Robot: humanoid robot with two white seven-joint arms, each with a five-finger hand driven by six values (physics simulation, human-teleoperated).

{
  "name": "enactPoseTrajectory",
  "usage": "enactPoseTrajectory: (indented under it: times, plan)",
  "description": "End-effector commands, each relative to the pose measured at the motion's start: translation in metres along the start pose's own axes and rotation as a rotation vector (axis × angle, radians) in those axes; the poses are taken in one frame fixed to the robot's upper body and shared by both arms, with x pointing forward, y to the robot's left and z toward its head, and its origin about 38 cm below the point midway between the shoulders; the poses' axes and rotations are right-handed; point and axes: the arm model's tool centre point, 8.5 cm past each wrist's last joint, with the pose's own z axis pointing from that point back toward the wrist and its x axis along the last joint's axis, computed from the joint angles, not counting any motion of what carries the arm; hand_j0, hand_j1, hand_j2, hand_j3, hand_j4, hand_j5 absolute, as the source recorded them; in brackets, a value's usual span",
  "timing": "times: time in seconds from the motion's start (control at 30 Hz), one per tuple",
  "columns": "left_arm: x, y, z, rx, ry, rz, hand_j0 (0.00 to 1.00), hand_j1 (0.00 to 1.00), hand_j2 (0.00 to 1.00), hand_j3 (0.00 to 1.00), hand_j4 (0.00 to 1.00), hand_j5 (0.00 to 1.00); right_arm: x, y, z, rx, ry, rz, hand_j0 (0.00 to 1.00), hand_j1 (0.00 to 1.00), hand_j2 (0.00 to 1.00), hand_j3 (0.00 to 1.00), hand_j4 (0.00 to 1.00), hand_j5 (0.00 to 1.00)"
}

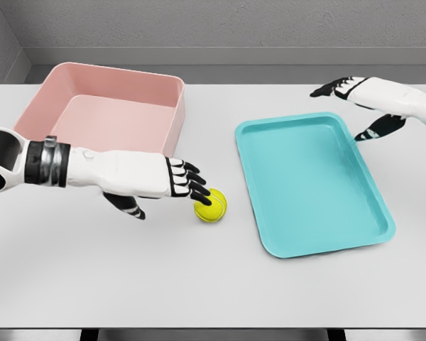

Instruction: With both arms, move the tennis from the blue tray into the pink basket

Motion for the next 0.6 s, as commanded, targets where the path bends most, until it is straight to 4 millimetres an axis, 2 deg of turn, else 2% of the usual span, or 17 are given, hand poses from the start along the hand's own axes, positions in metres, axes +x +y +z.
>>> enactPoseTrajectory:
  times: [0.0, 0.17, 0.27, 0.4, 0.47, 0.57]
  plan:
    - [0.007, 0.003, -0.015, 0.051, -0.083, 0.069, 1.0, 1.0, 1.0, 1.0, 1.0, 1.0, -0.003, -0.004, 0.007, -0.01, 0.016, 0.001, 1.0, 1.0, 1.0, 1.0, 1.0, 1.0]
    - [0.005, 0.012, -0.034, 0.118, -0.143, 0.124, 1.0, 1.0, 1.0, 1.0, 1.0, 1.0, -0.004, -0.006, 0.011, -0.007, 0.022, 0.004, 1.0, 1.0, 1.0, 1.0, 1.0, 1.0]
    - [-0.017, 0.006, -0.04, 0.084, -0.061, 0.09, 1.0, 1.0, 1.0, 1.0, 1.0, 1.0, -0.005, -0.007, 0.011, -0.011, 0.023, 0.005, 1.0, 1.0, 1.0, 1.0, 1.0, 1.0]
    - [-0.036, -0.006, -0.064, 0.015, 0.011, 0.028, 1.0, 1.0, 1.0, 1.0, 1.0, 1.0, -0.01, -0.007, 0.019, -0.007, 0.044, 0.006, 1.0, 1.0, 1.0, 1.0, 1.0, 1.0]
    - [-0.035, -0.004, -0.072, 0.024, -0.002, 0.029, 1.0, 1.0, 1.0, 1.0, 1.0, 1.0, -0.01, -0.007, 0.019, -0.007, 0.045, 0.008, 1.0, 1.0, 1.0, 1.0, 1.0, 1.0]
    - [-0.05, -0.012, -0.075, 0.021, 0.03, 0.072, 1.0, 1.0, 1.0, 1.0, 1.0, 1.0, -0.01, -0.007, 0.019, -0.008, 0.044, 0.006, 1.0, 1.0, 1.0, 1.0, 1.0, 1.0]
